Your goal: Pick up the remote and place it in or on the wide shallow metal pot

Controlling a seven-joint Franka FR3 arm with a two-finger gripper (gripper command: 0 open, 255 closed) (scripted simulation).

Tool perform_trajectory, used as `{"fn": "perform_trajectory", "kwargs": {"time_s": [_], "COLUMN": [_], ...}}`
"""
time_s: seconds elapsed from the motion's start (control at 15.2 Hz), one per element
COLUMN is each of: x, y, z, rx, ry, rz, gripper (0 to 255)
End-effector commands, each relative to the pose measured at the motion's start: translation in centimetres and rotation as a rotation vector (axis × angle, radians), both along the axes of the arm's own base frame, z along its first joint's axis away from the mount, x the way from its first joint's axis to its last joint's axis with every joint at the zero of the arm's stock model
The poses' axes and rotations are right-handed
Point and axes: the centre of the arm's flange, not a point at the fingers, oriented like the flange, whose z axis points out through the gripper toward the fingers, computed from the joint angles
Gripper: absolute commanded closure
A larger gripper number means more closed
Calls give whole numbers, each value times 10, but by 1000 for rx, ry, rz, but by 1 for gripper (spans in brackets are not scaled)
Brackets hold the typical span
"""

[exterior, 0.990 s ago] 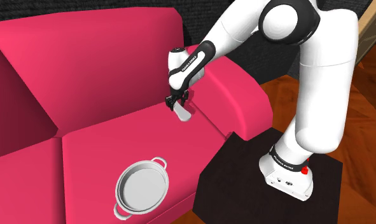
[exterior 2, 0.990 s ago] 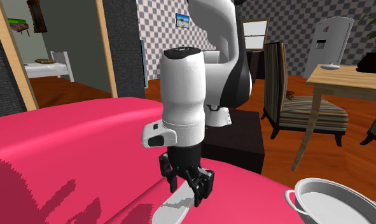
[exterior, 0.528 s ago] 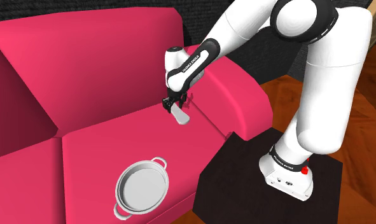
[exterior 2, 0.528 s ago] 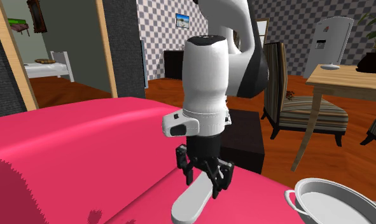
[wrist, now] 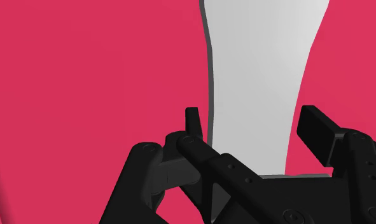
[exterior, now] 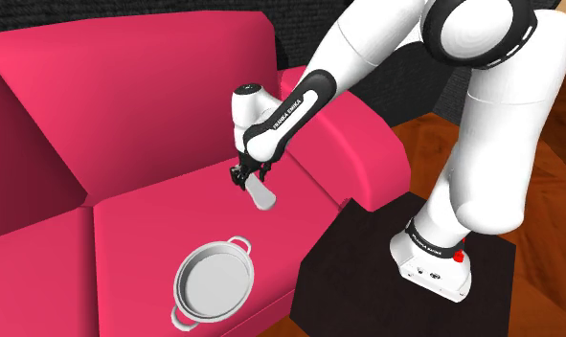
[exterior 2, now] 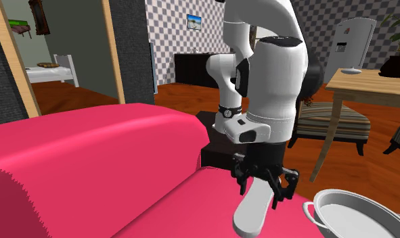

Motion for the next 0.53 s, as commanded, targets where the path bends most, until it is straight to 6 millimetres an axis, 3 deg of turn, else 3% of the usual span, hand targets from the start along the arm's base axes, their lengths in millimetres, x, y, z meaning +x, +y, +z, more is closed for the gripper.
{"fn": "perform_trajectory", "kwargs": {"time_s": [0.0,0.46], "x": [-9,-44], "y": [25,110], "z": [2,4], "rx": [0,0], "ry": [-1,-1], "rz": [-2,-2], "gripper": [255,255]}}
